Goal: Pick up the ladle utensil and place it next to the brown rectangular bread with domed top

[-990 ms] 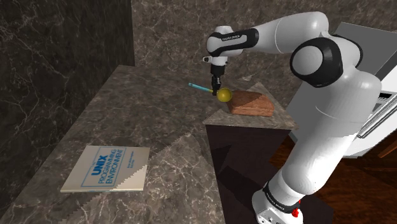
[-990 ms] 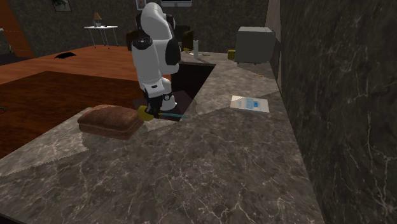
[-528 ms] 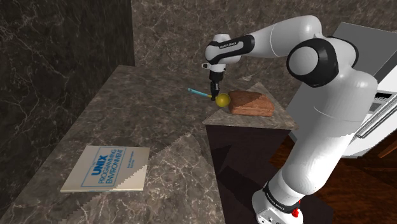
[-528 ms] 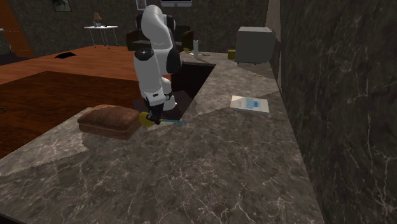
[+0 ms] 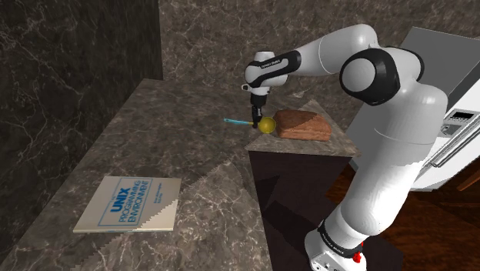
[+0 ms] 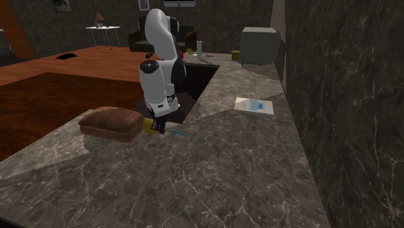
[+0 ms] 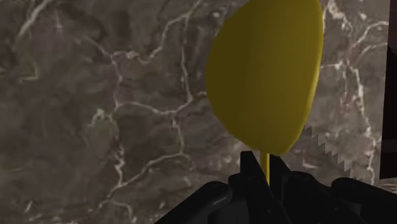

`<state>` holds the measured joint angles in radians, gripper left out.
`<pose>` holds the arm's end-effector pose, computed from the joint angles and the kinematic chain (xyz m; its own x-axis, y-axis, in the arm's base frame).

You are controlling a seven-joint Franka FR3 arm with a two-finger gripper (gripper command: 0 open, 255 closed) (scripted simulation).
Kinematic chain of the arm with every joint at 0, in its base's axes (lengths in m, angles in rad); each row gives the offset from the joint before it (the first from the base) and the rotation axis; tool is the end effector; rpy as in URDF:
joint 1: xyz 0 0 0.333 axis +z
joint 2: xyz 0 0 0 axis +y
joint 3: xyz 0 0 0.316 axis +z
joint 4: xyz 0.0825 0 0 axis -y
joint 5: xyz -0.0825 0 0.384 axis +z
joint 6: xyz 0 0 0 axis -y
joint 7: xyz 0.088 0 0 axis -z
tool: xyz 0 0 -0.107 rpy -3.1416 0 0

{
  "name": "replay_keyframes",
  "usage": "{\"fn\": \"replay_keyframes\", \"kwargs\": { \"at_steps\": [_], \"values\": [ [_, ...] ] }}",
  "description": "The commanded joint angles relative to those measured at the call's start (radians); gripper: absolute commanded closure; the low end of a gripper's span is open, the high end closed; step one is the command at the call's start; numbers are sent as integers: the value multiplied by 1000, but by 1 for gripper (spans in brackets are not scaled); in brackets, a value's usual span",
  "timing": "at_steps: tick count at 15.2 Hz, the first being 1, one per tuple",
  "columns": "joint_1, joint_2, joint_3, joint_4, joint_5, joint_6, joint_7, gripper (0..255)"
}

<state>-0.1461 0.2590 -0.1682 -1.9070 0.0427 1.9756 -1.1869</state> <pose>0.5641 -0.1763 0.3506 0.6504 0.7557 -0.0763 0.7385 -0.6527 -0.1689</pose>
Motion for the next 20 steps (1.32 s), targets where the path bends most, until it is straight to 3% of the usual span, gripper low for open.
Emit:
{"fn": "replay_keyframes", "kwargs": {
  "at_steps": [1,7,8,13,17,20],
  "values": [
    [-2,6,-2,-11,-1,11,-1,255],
    [-3,6,-2,-11,-1,11,-1,255],
    [-3,6,-2,-11,-1,11,-1,0],
    [-3,6,-2,-11,-1,11,-1,0],
    [-3,-17,-4,90,-6,-112,3,0],
    [-3,-17,-4,90,-6,-112,3,0]
  ]
}}
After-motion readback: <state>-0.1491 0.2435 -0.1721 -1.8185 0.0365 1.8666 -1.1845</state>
